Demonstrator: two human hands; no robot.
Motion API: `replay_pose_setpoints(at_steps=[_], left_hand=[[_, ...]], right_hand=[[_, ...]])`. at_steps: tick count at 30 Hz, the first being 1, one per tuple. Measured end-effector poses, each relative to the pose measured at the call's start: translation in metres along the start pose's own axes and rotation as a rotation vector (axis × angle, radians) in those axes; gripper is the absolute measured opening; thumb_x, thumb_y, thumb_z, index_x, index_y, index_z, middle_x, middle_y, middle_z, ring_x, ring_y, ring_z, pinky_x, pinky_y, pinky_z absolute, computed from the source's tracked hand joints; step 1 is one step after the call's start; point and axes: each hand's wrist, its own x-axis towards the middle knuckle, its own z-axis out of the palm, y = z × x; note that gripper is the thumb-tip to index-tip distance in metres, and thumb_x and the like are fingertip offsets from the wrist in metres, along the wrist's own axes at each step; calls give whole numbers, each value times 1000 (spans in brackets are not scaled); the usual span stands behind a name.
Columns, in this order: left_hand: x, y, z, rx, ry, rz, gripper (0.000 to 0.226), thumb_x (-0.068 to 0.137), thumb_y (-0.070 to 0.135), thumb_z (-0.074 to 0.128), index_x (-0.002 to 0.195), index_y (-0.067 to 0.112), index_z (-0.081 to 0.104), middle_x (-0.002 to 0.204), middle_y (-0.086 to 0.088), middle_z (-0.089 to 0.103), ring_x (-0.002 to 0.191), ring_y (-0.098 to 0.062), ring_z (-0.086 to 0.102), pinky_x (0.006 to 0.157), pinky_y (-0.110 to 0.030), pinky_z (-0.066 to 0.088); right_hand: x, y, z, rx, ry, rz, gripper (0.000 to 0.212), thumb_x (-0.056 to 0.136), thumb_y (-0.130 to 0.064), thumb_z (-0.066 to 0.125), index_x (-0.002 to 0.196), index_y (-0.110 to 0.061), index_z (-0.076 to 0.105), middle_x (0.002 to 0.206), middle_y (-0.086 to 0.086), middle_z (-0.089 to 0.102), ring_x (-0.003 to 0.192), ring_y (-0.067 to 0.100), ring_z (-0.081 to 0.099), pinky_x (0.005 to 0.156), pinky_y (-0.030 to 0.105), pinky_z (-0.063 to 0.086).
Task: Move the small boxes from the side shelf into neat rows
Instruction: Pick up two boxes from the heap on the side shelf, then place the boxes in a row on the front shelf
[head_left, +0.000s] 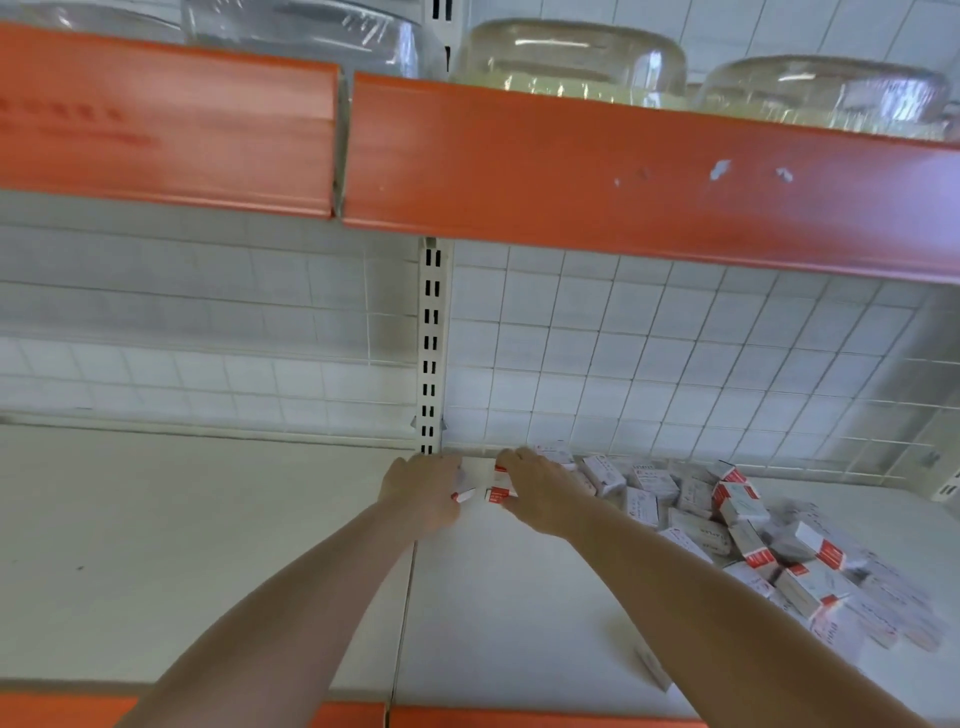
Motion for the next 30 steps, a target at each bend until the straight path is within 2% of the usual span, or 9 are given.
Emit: replay_pose_setpoints(at_steps=[4, 11, 15, 19, 30], left_hand=[[-17, -16, -15, 4, 40, 11, 42, 87, 14, 48, 129, 22, 45, 122, -1, 57, 114, -24, 49, 88, -32, 34], [-56, -55, -31, -42, 32, 18, 46, 87, 16, 49, 133, 20, 43, 124, -3, 57, 113, -26, 50, 88, -33, 37], [-79, -86, -43, -35, 49, -15, 49, 87, 16, 50, 135, 21, 41, 123, -4, 57, 112, -26, 50, 87, -32, 36], [-104, -117, -53, -9, 80, -56, 50, 87, 15, 48, 136, 21, 40, 121, -2, 56, 112, -25, 49, 87, -33, 34], [-173, -209, -74, -22, 80, -26, 50, 90, 12, 45, 139, 23, 37, 127, -1, 54, 115, -25, 47, 90, -34, 37]], right_hand=[[0, -13, -12, -48, 24, -28, 41, 95, -27, 56, 131, -15, 42, 121, 6, 52, 110, 25, 55, 89, 37, 48], [-2, -53, -20, -117, 21, -47, 41, 94, -30, 55, 130, -17, 41, 123, 4, 51, 109, 25, 55, 89, 41, 49], [-3, -87, -21, -130, 40, -77, 39, 96, -30, 52, 131, -17, 40, 124, 2, 50, 113, 23, 54, 75, 31, 41], [-6, -125, -17, -103, 35, -103, 42, 95, -26, 55, 133, -15, 41, 125, 6, 51, 115, 25, 52, 89, 37, 48], [-15, -243, -8, -82, 58, -111, 42, 94, -25, 54, 133, -14, 41, 126, 7, 49, 117, 25, 47, 93, 35, 41]])
